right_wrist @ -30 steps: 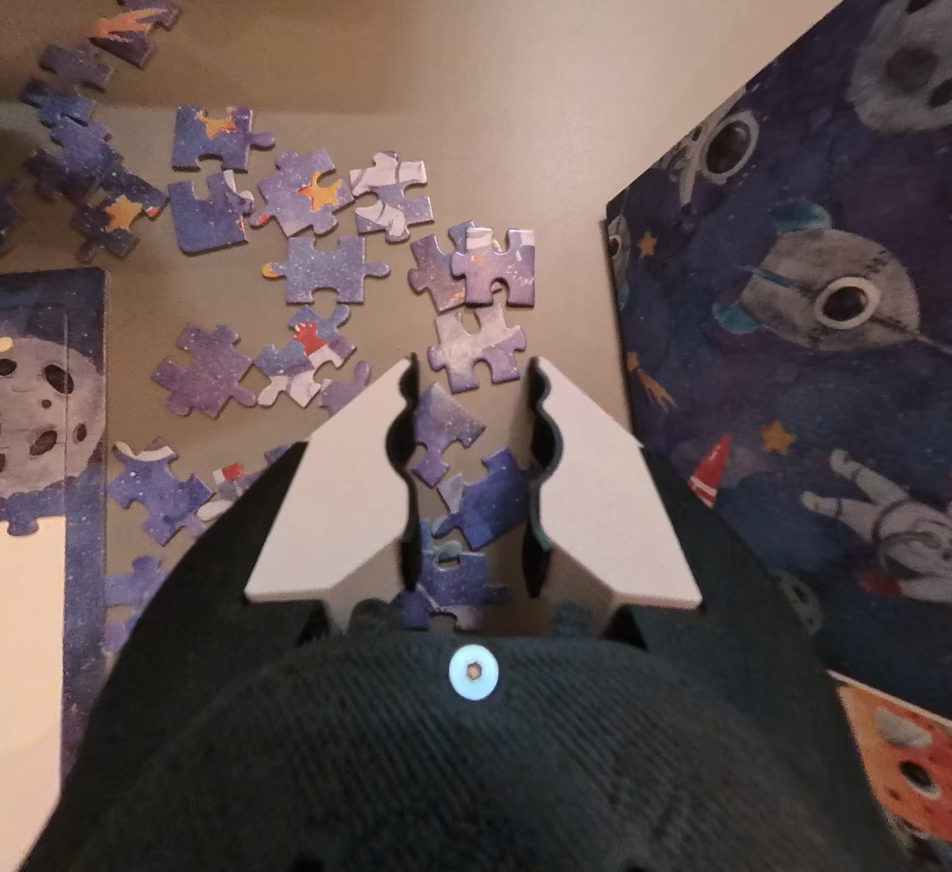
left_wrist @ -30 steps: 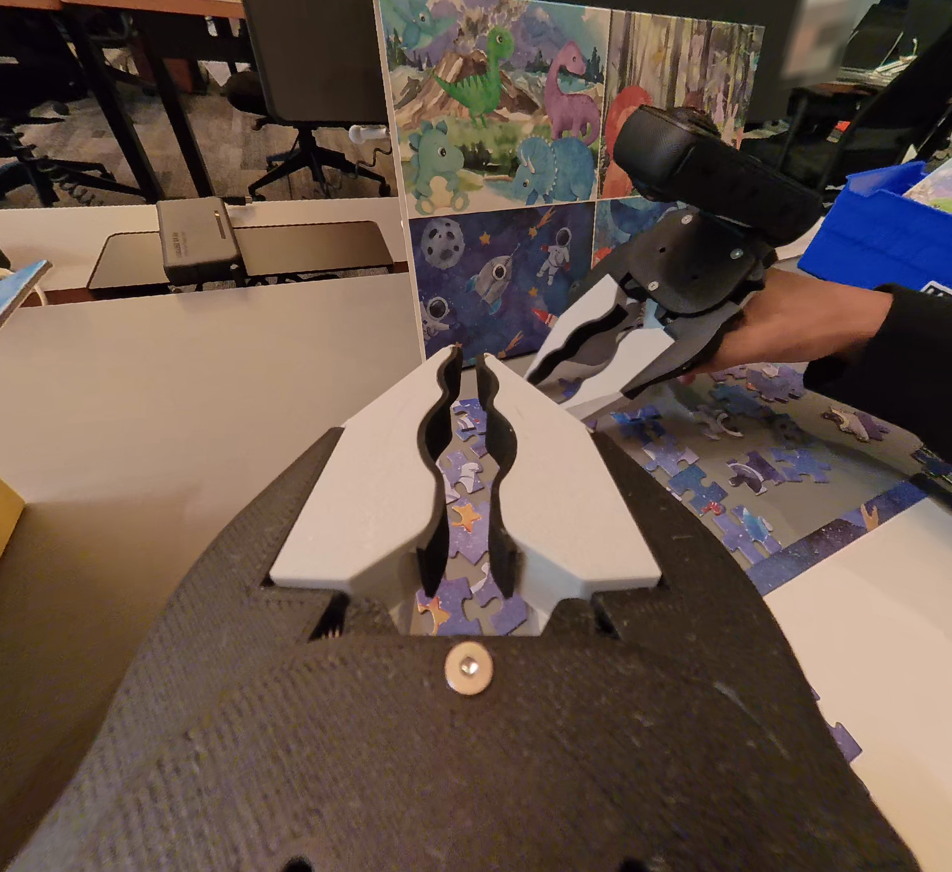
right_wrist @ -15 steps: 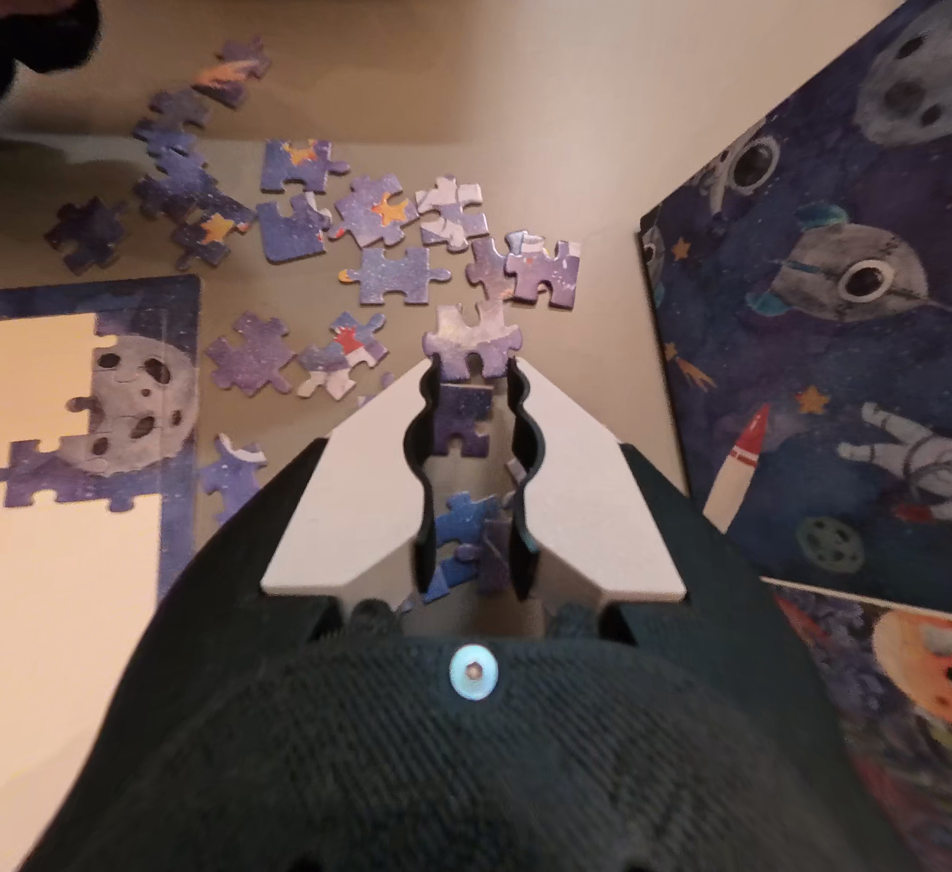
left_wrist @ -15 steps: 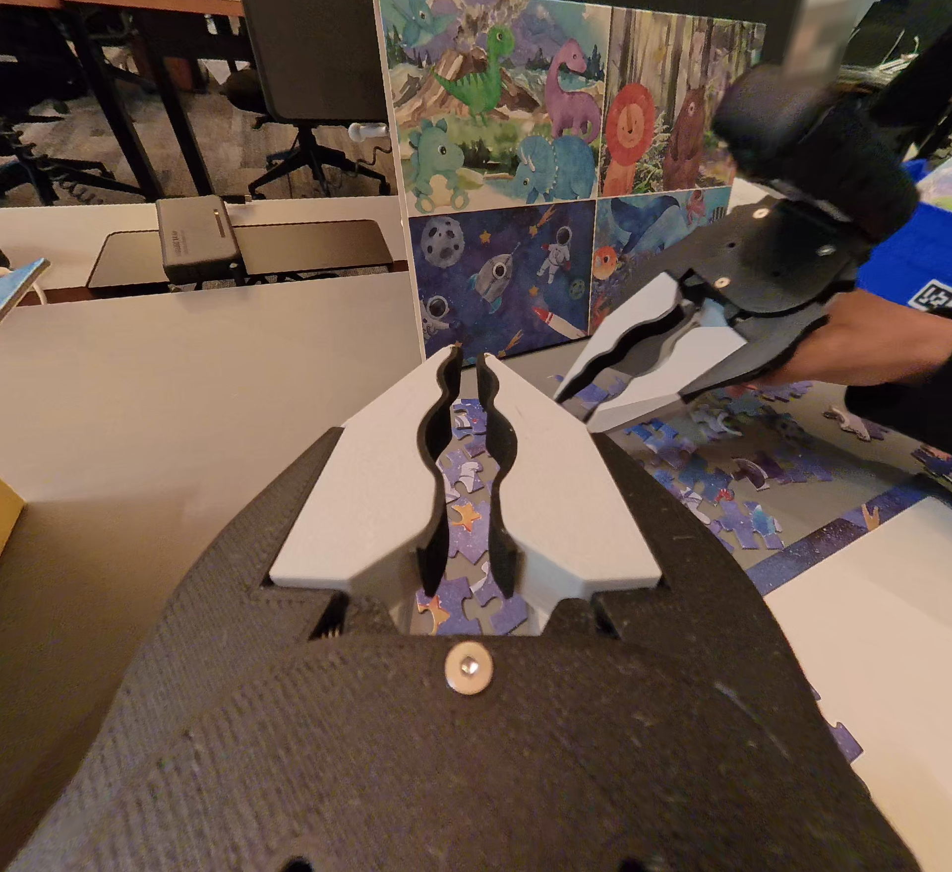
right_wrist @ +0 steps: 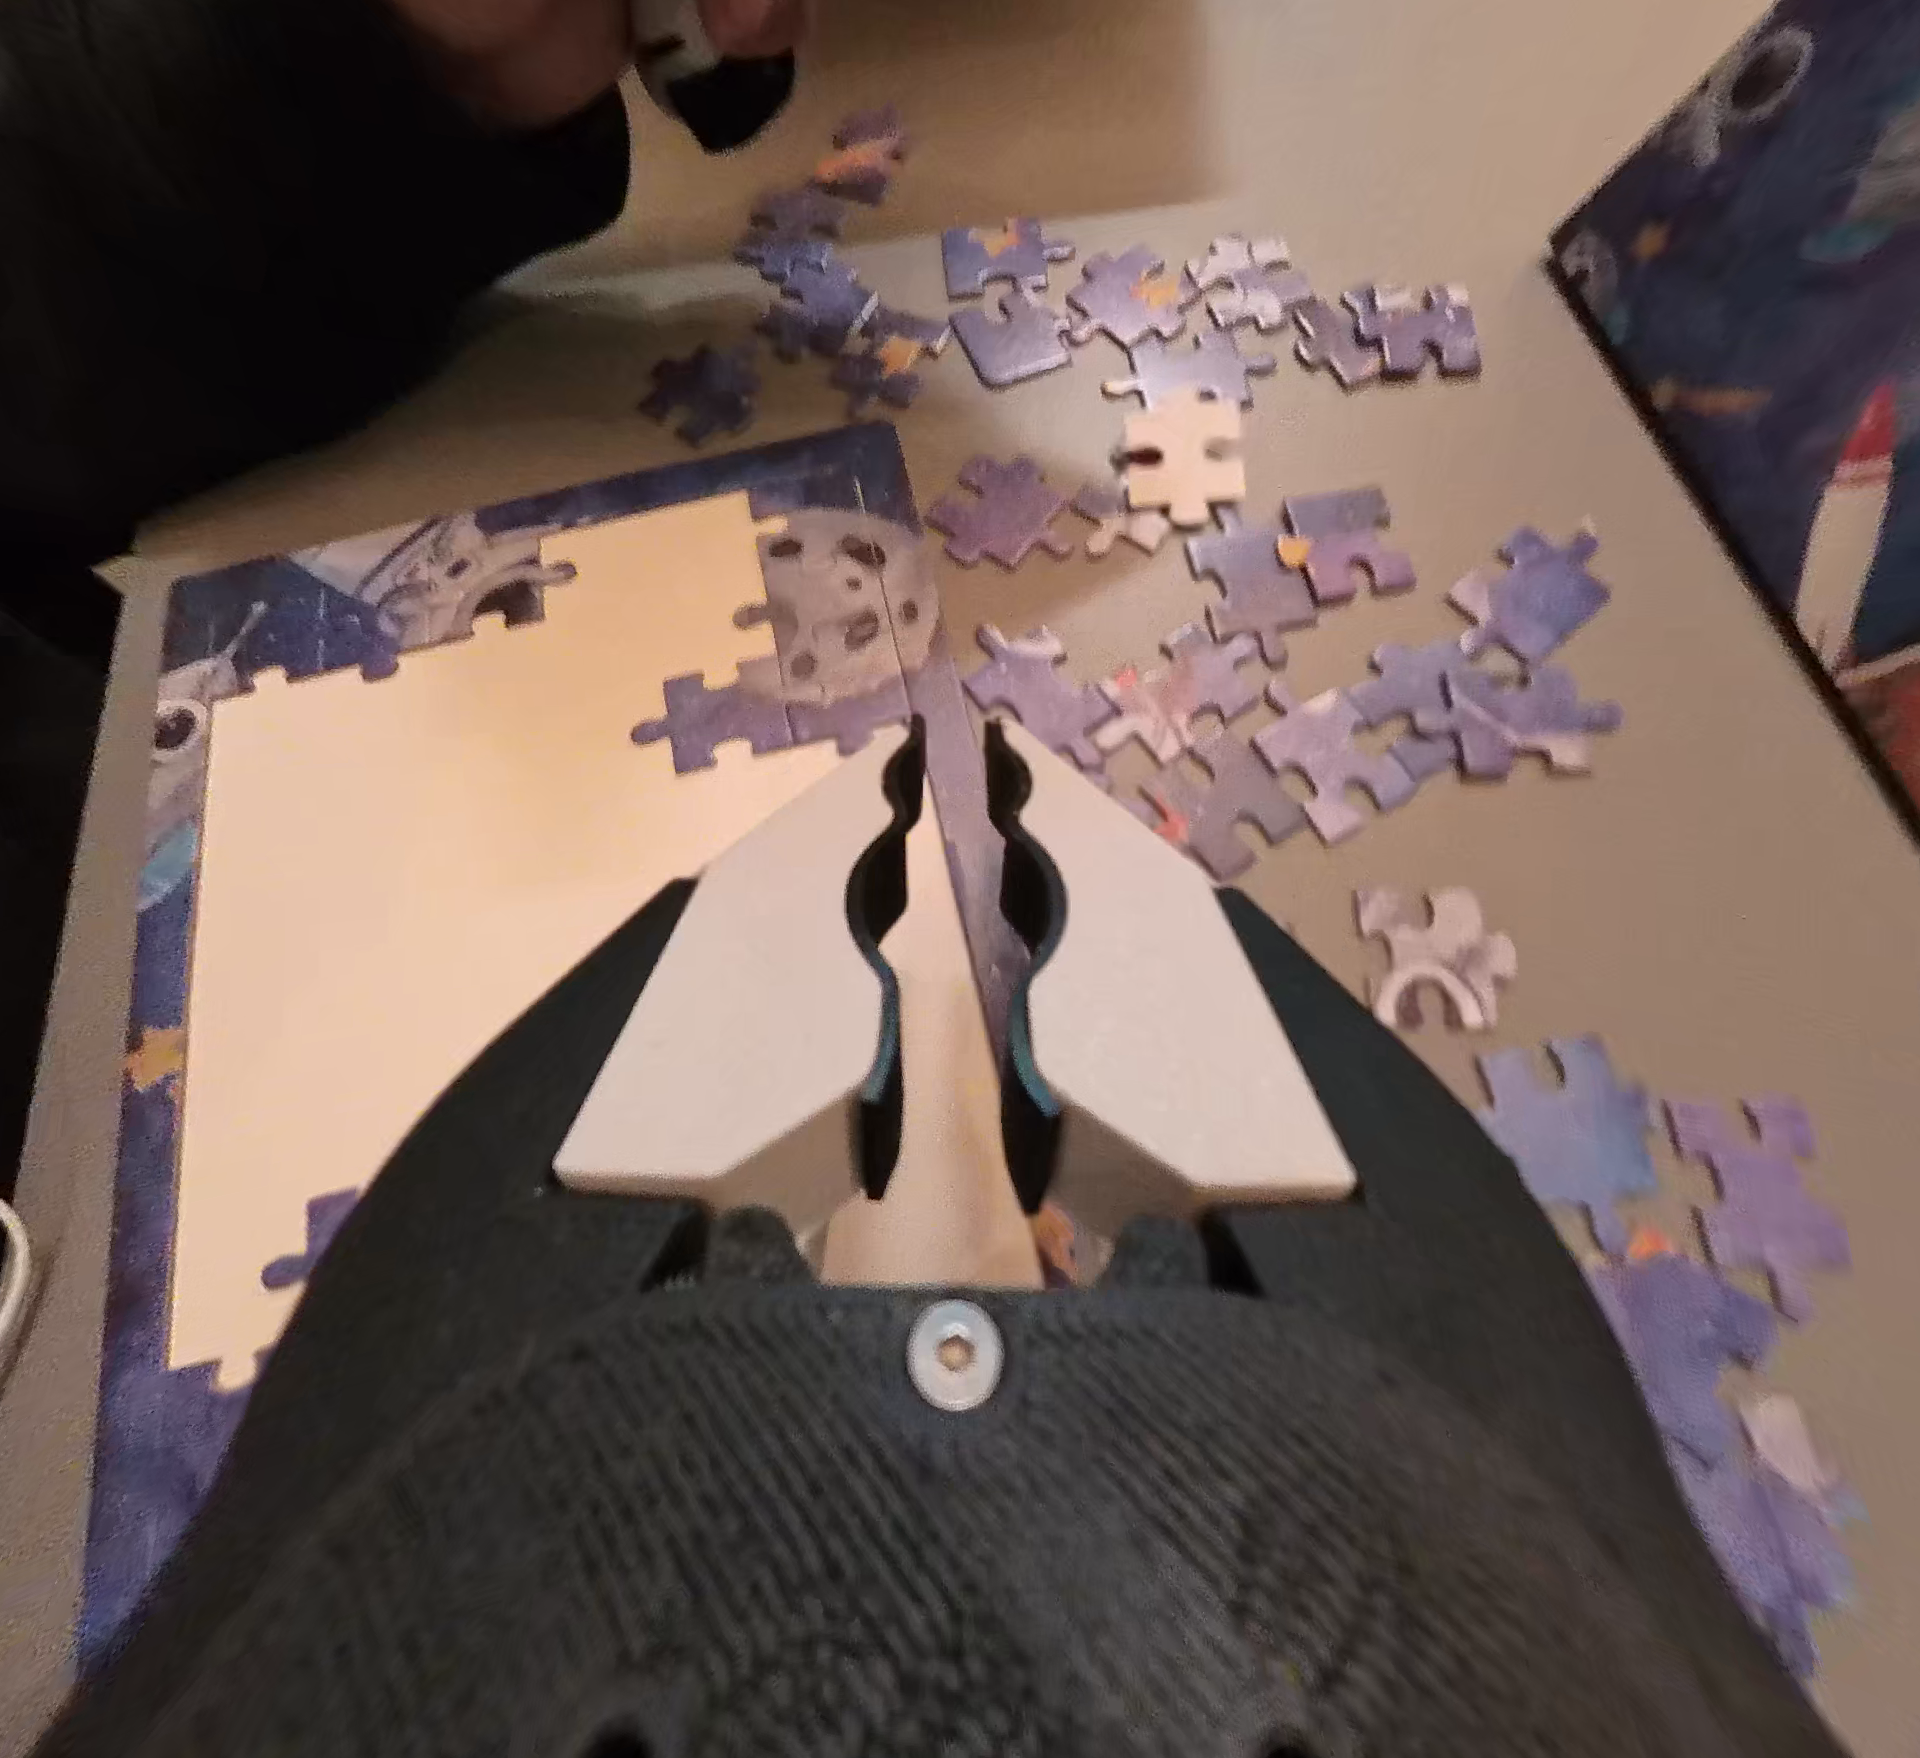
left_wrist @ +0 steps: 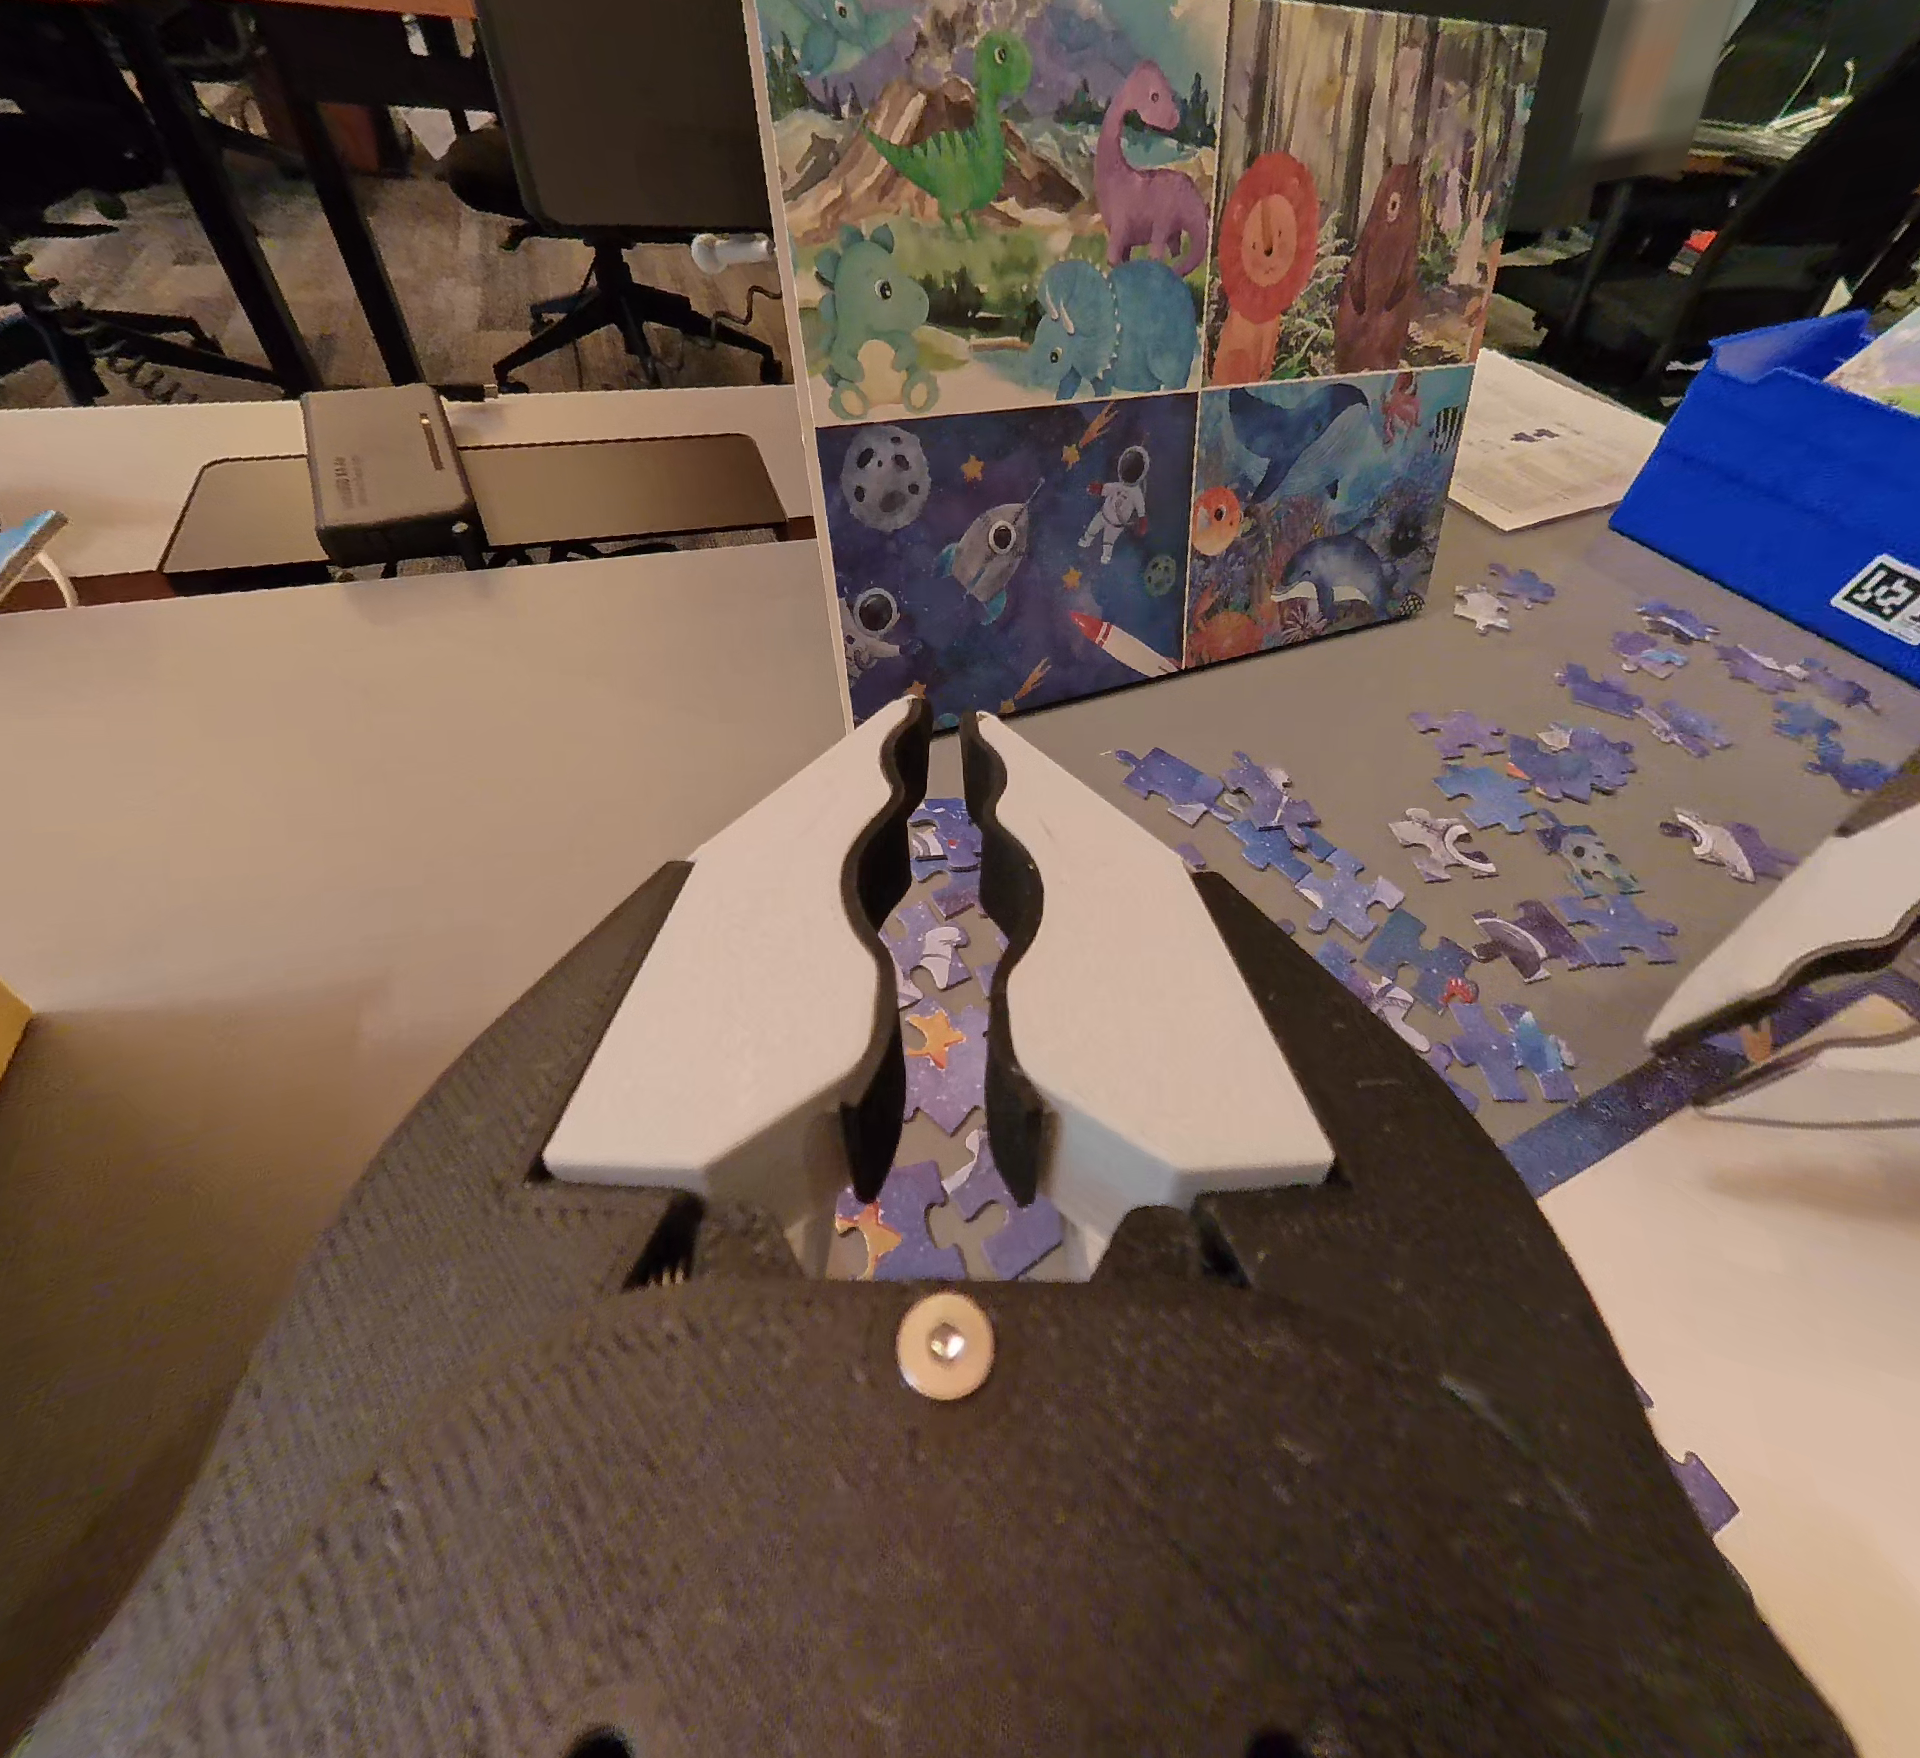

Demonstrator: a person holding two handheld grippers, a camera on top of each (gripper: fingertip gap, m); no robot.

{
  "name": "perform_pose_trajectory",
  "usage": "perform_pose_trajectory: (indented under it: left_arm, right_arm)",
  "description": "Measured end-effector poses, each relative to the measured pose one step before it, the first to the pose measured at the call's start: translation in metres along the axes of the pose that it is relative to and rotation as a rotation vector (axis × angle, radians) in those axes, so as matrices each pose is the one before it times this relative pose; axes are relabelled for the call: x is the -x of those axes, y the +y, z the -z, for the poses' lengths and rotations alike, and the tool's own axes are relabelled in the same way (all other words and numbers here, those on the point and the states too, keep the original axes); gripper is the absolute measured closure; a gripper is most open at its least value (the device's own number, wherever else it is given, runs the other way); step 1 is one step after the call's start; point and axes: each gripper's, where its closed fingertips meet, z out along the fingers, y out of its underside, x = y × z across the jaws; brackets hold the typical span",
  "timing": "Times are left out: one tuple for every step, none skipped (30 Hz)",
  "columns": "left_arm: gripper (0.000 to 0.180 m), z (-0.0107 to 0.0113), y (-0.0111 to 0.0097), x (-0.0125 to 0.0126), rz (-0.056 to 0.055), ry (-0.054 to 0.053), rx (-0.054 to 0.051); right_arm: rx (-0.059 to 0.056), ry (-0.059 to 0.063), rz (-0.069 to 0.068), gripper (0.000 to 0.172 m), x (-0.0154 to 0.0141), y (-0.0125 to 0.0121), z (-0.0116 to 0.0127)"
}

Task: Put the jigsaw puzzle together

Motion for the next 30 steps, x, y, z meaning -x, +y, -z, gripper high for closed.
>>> perform_pose_trajectory:
  left_arm:
    - [0.176,-0.00023,0.0003,-0.0002,0.0003,0.0002,0.0011]
    - [0.176,-0.00026,0.00042,-0.00009,0.0002,0.0003,0.0014]
    - [0.176,-0.00033,0.00056,0.0,-0.0005,-0.0009,0.0018]
    - [0.176,-0.00031,0.00048,0.00023,-0.0013,-0.0015,0.002]
    - [0.176,-0.00018,0.00057,0.0005,-0.0015,-0.0029,0.0016]
    - [0.176,-0.00006,0.00039,0.00068,-0.0012,-0.003,0.0019]
    - [0.176,0.00005,0.00017,0.0006,-0.0002,-0.0019,0.0007]
    - [0.176,0.00004,0.00003,0.00047,0.001,-0.0007,-0.0004]
    - [0.176,0.00013,-0.00009,0.00015,0.0016,0.0012,0.0002]
    - [0.176,0.00001,-0.0001,-0.00034,0.0013,0.0024,0.0001]
    - [0.176,0.00006,-0.00006,-0.00043,0.0003,0.0022,0.0002]
    - [0.176,0.00008,-0.00022,-0.0006,-0.001,0.0023,0.0003]
    - [0.176,0.00014,-0.00029,-0.00056,-0.0015,0.0018,-0.0005]
    - [0.176,0.00014,-0.00041,-0.00059,-0.0009,0.0023,-0.0005]
    - [0.176,0.00026,-0.00061,-0.00056,-0.0001,0.0027,-0.0015]
    - [0.176,0.00037,-0.00066,-0.00044,0.0013,0.0029,-0.0019]
    - [0.176,0.00048,-0.00084,-0.00038,0.0027,0.004,-0.0025]
    - [0.175,0.00044,-0.00078,-0.00054,0.0041,0.0046,-0.0027]
    - [0.175,0.00048,-0.00087,-0.00076,0.0042,0.0053,-0.0028]
    - [0.175,0.00044,-0.00097,-0.00063,0.0032,0.0048,-0.0035]
    - [0.175,0.00029,-0.00067,-0.00053,0.0022,0.003,-0.0026]
    - [0.175,0.00017,-0.00032,-0.00056,0.0014,0.0027,-0.0013]
    - [0.175,-0.00005,-0.00024,-0.00057,0.0008,0.0026,-0.0003]
    - [0.175,-0.00002,-0.00005,-0.00048,0.0001,0.0018,0.0002]
    - [0.175,-0.00007,0.00001,-0.00012,-0.0007,0.0004,0.0001]
    - [0.175,-0.00016,0.00015,0.00011,-0.0009,-0.0012,0.0005]
    - [0.175,-0.0001,0.00043,0.00035,-0.0001,-0.0016,0.0013]
    - [0.175,-0.00027,0.0006,0.00044,0.0011,-0.0008,0.0017]
    - [0.175,-0.00016,0.00051,0.00034,0.0016,-0.0003,0.0016]
    - [0.175,-0.00018,0.00045,0.00033,0.0013,-0.0007,0.001]
  right_arm:
    - [0.0168,0.0235,-0.0029,0.162,-0.00495,0.00529,0.0015]
    - [0.0146,0.0201,-0.0067,0.161,-0.00613,0.00356,-0.00016]
    - [0.0057,0.0078,-0.0124,0.159,-0.00468,0.00041,-0.00178]
    - [-0.0057,-0.0071,-0.015,0.157,-0.00212,-0.00316,-0.00324]
    - [-0.0122,-0.0161,-0.0102,0.154,0.00002,-0.00569,-0.00478]
    - [-0.011,-0.0136,0.0005,0.151,0.00045,-0.00661,-0.00633]
    - [-0.0036,-0.0049,0.0128,0.149,-0.00052,-0.00624,-0.00781]
    - [0.0064,0.0027,0.0221,0.145,-0.00183,-0.0051,-0.00923]
    - [0.0174,0.0074,0.0273,0.142,-0.00272,-0.00383,-0.01017]
    - [0.0264,0.0089,0.0284,0.14,-0.00329,-0.00273,-0.01053]
    - [0.0312,0.0097,0.0247,0.138,-0.00389,-0.0021,-0.01028]
    - [0.0323,0.0091,0.0184,0.135,-0.00416,-0.002,-0.00929]
    - [0.0287,0.006,0.0119,0.131,-0.00413,-0.00194,-0.00788]
    - [0.0221,0.0058,0.0062,0.129,-0.00437,-0.00191,-0.00651]
    - [0.0162,0.0066,0.0028,0.127,-0.00462,-0.00136,-0.00504]
    - [0.0133,0.0028,-0.0009,0.126,-0.00385,-0.00038,-0.00412]
    - [0.0144,-0.0055,-0.0062,0.126,-0.00266,0.00084,-0.00351]
    - [0.0077,-0.0162,-0.0127,0.122,-0.00081,0.00053,-0.00247]
    - [-0.0019,-0.0211,-0.0152,0.122,0.00009,-0.00066,-0.0011]
    - [0.0004,-0.0176,-0.0102,0.122,0.00009,0.00012,-0.00058]
    - [0.0001,-0.0179,-0.0064,0.123,0.0009,0.00032,-0.0001]
    - [-0.0012,-0.0171,-0.0039,0.129,0.00137,0.0002,0.00001]
    - [-0.0018,-0.0095,-0.0013,0.134,0.00067,0.00013,0.00021]
    - [-0.0008,-0.005,0.0001,0.138,0.0003,0.00031,0.0003]
    - [-0.0009,-0.0052,-0.0021,0.143,0.00036,0.00026,0.00027]
    - [-0.0019,-0.0007,-0.0034,0.145,-0.00027,0.00009,0.00032]
    - [-0.0025,0.0021,-0.0009,0.148,-0.00065,0.00011,0.00035]
    - [-0.0023,0.0007,0.0004,0.149,-0.00014,0.00025,0.00042]
    - [-0.0025,-0.0006,0.0003,0.15,0.00022,0.00021,0.00026]
    - [-0.0039,-0.0003,0.0014,0.15,0.00042,0.00004,0.00042]
